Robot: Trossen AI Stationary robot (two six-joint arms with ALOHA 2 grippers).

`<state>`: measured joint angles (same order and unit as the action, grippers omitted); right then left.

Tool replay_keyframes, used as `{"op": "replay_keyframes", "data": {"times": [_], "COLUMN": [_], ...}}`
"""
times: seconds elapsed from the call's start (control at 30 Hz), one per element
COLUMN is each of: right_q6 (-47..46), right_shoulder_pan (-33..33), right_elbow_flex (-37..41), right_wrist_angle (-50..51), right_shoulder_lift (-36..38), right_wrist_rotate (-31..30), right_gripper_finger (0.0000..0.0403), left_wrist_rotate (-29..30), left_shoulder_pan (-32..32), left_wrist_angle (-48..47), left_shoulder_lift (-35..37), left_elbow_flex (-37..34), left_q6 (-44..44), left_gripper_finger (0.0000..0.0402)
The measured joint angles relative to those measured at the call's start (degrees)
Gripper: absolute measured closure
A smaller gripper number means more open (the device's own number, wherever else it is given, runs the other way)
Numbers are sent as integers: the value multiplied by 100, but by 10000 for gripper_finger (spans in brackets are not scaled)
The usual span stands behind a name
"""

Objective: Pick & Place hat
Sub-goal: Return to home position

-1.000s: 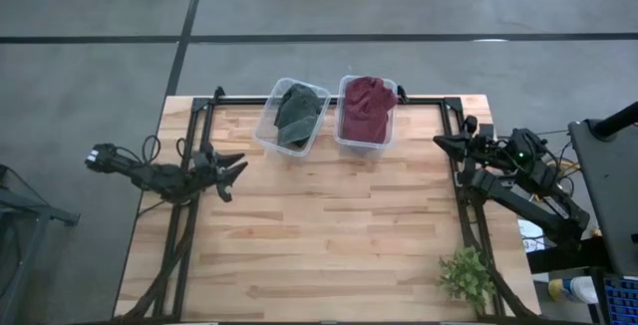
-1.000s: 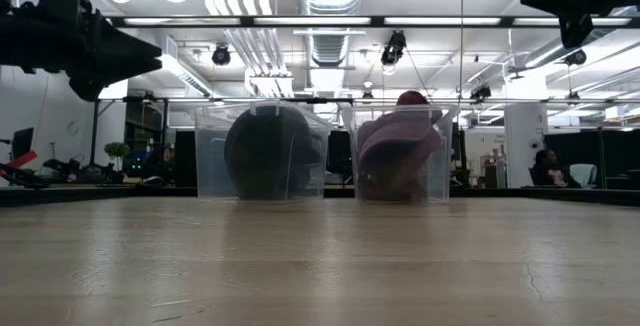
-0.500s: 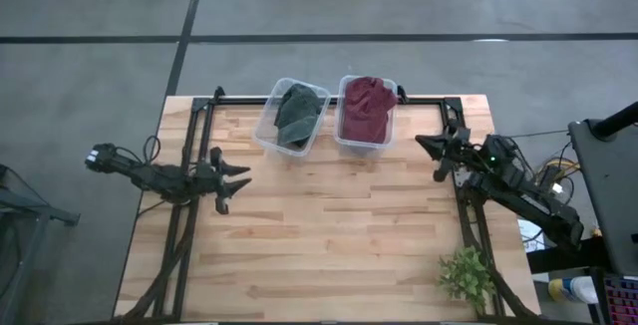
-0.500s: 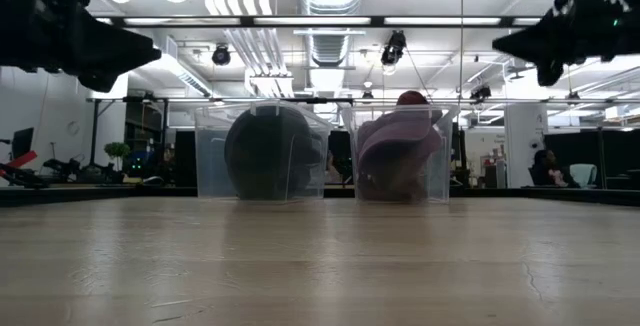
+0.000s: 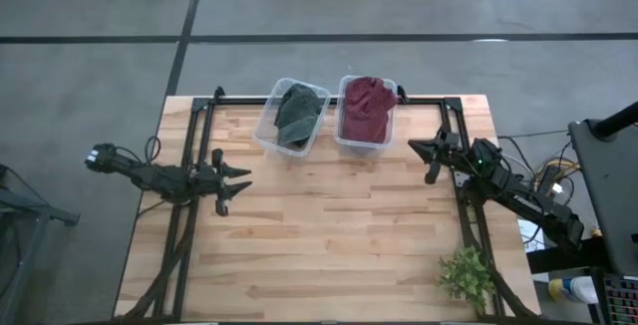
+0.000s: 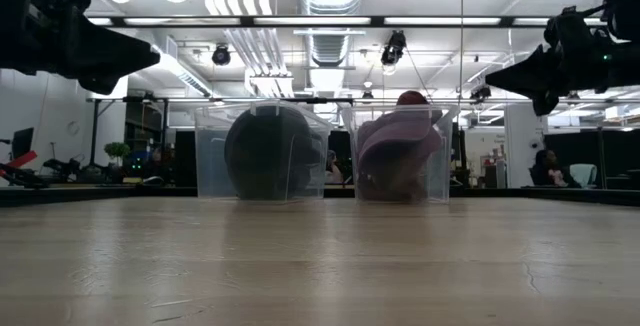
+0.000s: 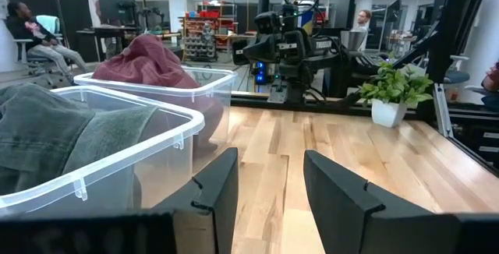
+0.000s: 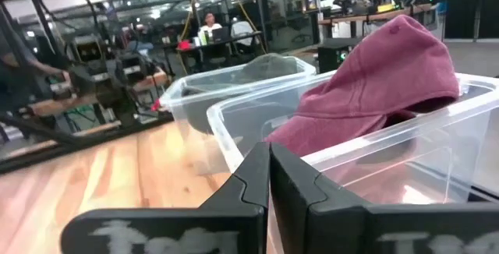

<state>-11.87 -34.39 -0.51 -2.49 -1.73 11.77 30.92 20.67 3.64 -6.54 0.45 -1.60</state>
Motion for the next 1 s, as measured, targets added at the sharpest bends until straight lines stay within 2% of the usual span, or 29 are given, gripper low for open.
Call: {"op": "replay_keyframes", "data": {"times": [1.0], "right_q6": [-99], "right_shoulder_pan": [0], "right_elbow_flex": [0], "right_wrist_angle": [3], "right_shoulder_lift": [2], "right_wrist_rotate": [0], "right_gripper_finger": [394], "left_wrist_rotate": [-1], "left_shoulder_pan": [-1], "left_wrist_angle": [-15], "left_shoulder_lift": [-14], "left_elbow_flex": [-7], "left_q6": [-12], "left_gripper_finger": [262]}}
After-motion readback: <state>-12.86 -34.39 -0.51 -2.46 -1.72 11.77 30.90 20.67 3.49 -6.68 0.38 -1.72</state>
